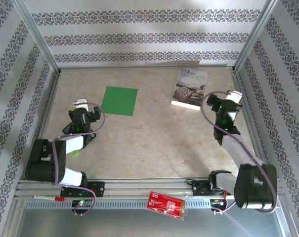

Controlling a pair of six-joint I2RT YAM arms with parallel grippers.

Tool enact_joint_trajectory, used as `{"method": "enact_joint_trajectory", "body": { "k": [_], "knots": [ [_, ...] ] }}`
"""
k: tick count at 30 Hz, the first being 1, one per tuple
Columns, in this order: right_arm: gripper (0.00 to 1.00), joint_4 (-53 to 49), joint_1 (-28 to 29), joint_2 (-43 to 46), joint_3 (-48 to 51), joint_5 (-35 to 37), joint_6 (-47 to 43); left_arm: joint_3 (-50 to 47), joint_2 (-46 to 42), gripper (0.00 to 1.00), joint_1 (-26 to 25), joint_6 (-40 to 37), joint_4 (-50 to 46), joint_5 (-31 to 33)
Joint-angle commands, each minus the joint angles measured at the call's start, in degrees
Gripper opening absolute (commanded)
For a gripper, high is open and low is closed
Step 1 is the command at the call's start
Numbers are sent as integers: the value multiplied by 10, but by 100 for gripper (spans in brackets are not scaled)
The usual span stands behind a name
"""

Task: Fold a paper plane with a square sheet of paper (pick it up from the middle)
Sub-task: Move the square sheet of paper to the center of the table.

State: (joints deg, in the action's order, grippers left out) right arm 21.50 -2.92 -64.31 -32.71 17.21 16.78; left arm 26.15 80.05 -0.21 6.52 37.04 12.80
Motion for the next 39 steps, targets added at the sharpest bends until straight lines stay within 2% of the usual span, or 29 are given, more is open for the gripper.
{"method": "enact_joint_trajectory", "body": {
  "k": [1, 3, 6, 8, 10, 13, 17, 19, 25, 31, 35, 39],
  "knots": [
    [98, -182, -10, 27, -31, -57, 109, 85, -53, 100, 11, 110, -211, 62],
    [98, -234, -2, 23, -51, -112, 144, 152, -56, 100, 9, 196, -355, 10],
    [98, -306, 48, -2, -94, -171, 158, 232, -39, 100, -24, 249, -520, -46],
    [98, -339, 105, -16, -120, -185, 134, 272, -25, 100, -66, 233, -591, -34],
    [98, -375, 162, -41, -156, -193, 96, 312, 3, 100, -104, 199, -625, -58],
    [97, -451, 247, -112, -244, -187, 38, 401, 87, 100, -137, 162, -681, -59],
    [97, -484, 304, -179, -308, -193, 12, 516, 204, 100, -162, 110, -721, -60],
    [98, -466, 313, -187, -305, -213, 25, 569, 262, 99, -163, 94, -736, -70],
    [98, -434, 321, -174, -281, -213, 55, 754, 429, 97, -162, 48, -833, -64],
    [98, -436, 321, -160, -272, -213, 53, 897, 545, 93, -151, 28, -906, -105],
    [98, -436, 321, -158, -258, -212, 54, 938, 579, 93, -147, 24, -938, -126],
    [98, -436, 320, -155, -243, -207, 56, 907, 573, 93, -149, 30, -938, -151]
  ]
}}
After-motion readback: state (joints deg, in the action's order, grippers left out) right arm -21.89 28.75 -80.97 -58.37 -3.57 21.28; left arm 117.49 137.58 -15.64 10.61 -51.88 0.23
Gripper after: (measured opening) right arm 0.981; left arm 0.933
